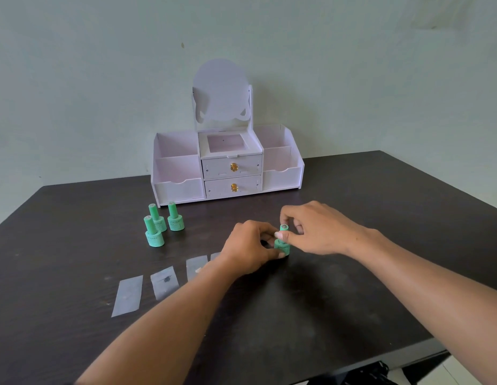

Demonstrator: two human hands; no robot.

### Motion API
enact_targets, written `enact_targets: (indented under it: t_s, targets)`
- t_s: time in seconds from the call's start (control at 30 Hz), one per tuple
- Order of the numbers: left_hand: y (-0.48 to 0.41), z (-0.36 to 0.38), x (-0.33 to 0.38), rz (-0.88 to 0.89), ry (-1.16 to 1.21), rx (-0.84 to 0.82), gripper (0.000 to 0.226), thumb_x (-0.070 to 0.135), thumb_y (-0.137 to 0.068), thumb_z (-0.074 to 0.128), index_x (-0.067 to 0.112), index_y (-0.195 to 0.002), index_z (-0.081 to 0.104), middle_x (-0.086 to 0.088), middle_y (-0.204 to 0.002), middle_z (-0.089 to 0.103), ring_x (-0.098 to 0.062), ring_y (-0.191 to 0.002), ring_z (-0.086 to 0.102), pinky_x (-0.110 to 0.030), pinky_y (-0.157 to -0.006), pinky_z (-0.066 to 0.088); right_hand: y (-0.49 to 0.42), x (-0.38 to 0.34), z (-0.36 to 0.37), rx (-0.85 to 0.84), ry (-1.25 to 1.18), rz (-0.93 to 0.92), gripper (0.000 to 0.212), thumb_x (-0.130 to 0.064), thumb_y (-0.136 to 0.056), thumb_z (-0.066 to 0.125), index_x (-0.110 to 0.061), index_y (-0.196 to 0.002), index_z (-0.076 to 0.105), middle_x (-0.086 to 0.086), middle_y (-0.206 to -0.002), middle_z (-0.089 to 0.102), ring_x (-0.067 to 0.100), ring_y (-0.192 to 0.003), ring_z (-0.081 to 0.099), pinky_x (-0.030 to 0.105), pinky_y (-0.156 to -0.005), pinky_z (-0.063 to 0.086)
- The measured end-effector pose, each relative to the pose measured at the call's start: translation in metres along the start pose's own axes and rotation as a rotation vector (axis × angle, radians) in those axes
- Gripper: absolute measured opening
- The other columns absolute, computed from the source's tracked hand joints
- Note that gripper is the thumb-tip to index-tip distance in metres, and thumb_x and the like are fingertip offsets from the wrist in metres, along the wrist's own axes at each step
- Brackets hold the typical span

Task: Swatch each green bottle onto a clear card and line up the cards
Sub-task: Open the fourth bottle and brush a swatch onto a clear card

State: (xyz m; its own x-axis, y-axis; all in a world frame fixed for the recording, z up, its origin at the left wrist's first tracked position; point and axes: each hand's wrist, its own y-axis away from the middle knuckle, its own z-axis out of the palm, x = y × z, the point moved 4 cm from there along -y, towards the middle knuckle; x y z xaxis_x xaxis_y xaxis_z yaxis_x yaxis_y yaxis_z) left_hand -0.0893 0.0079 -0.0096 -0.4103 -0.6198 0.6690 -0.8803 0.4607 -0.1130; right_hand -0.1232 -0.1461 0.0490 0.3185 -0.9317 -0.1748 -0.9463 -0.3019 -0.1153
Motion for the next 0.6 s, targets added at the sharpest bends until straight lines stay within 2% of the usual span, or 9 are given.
enact_targets:
  t_s: [0.13,0.27,0.33,0.4,0.47,0.6]
  targets:
    - [-0.001,0.0,-0.001,-0.006,-0.002,0.005,0.043,0.031,-0.075,0.085,0.026,-0.116,0.071,0.012,-0.098,0.072,-0.003,-0.093,0.065,-0.005,-0.072,0.04,0.0,-0.004,-0.001,0.013,-0.046,-0.015,0.017,-0.042,-0.096,0.061,-0.029,-0.086,0.058,-0.011,-0.06,0.05,0.007,-0.057,0.046,0.032,-0.057,0.041]
    - [0.0,0.0,0.001,0.013,-0.014,0.026,0.045,0.029,-0.075,0.085,0.025,-0.118,0.07,0.011,-0.096,0.072,-0.004,-0.091,0.065,-0.006,-0.071,0.04,-0.002,-0.003,-0.002,0.023,-0.038,0.012,0.017,-0.043,-0.095,0.061,-0.029,-0.087,0.061,-0.012,-0.061,0.051,0.007,-0.058,0.049,0.031,-0.058,0.044]
    - [0.001,-0.004,0.004,0.034,-0.021,0.051,0.048,0.028,-0.075,0.085,0.025,-0.12,0.068,0.01,-0.096,0.072,-0.004,-0.091,0.065,-0.007,-0.075,0.043,-0.003,-0.004,-0.004,0.035,-0.036,0.022,0.016,-0.044,-0.095,0.061,-0.03,-0.088,0.062,-0.012,-0.064,0.052,0.007,-0.061,0.051,0.029,-0.056,0.041]
    - [0.003,-0.013,0.006,0.051,-0.025,0.102,0.052,0.029,-0.073,0.086,0.025,-0.122,0.068,0.009,-0.099,0.072,-0.005,-0.092,0.066,-0.018,-0.084,0.052,-0.007,-0.006,-0.011,0.056,-0.048,0.032,0.016,-0.045,-0.094,0.062,-0.03,-0.088,0.064,-0.012,-0.065,0.053,0.008,-0.064,0.052,0.029,-0.055,0.038]
    - [0.005,-0.027,0.008,0.062,-0.025,0.15,0.056,0.032,-0.071,0.087,0.025,-0.123,0.067,0.009,-0.104,0.072,-0.004,-0.094,0.066,-0.026,-0.091,0.054,-0.014,-0.011,-0.019,0.081,-0.068,0.037,0.017,-0.045,-0.093,0.063,-0.029,-0.086,0.064,-0.012,-0.065,0.052,0.009,-0.063,0.051,0.029,-0.054,0.036]
    - [0.017,-0.065,0.001,0.026,-0.056,0.212,0.064,0.039,-0.072,0.087,0.021,-0.128,0.064,0.006,-0.112,0.071,-0.004,-0.097,0.065,-0.026,-0.094,0.054,-0.036,-0.033,-0.03,0.112,-0.132,0.009,0.019,-0.042,-0.092,0.066,-0.029,-0.08,0.062,-0.011,-0.067,0.053,0.006,-0.062,0.048,0.029,-0.057,0.037]
